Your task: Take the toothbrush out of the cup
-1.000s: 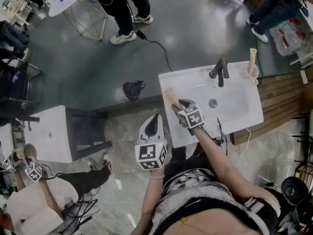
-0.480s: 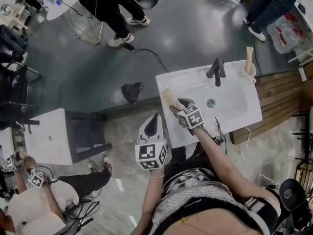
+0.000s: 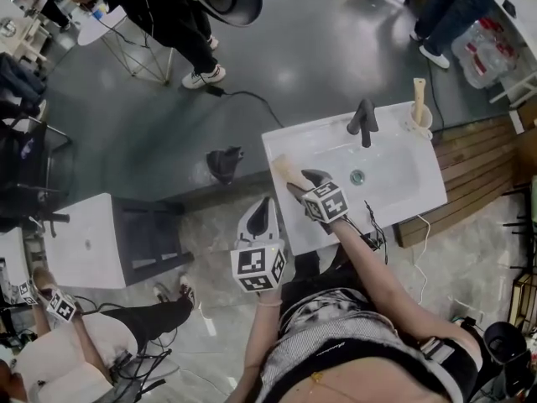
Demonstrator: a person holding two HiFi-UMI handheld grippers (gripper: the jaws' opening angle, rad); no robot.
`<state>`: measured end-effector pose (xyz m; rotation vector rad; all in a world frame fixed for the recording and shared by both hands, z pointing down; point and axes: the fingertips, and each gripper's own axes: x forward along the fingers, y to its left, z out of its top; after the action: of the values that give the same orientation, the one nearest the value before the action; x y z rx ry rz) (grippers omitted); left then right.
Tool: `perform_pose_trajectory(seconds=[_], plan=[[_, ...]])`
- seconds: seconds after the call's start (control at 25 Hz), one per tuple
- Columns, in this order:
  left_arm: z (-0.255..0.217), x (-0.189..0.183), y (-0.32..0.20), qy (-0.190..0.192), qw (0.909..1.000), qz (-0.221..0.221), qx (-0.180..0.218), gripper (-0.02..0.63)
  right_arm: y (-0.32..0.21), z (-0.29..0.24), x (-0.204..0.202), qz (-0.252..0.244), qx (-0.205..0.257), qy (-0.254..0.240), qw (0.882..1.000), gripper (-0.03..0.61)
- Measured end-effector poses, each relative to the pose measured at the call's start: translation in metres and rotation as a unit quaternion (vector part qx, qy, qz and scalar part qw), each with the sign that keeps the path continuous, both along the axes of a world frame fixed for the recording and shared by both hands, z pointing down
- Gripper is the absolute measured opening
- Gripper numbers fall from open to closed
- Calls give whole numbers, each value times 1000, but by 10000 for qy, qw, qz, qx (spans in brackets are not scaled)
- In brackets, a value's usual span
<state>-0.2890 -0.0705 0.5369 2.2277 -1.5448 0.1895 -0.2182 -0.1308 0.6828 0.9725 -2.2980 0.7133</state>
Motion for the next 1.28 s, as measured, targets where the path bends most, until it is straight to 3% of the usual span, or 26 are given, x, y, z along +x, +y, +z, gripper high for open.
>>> perform_pose_trajectory(seconds=[0.56,0.84,1.0,1.28], plan=[[-11,13,1,-23,9998,125,145,0,8,-33,12,70,210,-222,9995,264],[-13,17,0,-27,9997,161,180,0,15,-56,9,-142,348,-452,9983,258],[-14,22,-2,-25,9995,232,193,0,19,-72,11,-282,552,-416,9972,176],[-16,39,-5,0,9988,425,223,0,32,-98,10,-644,720,-480,9942,106]])
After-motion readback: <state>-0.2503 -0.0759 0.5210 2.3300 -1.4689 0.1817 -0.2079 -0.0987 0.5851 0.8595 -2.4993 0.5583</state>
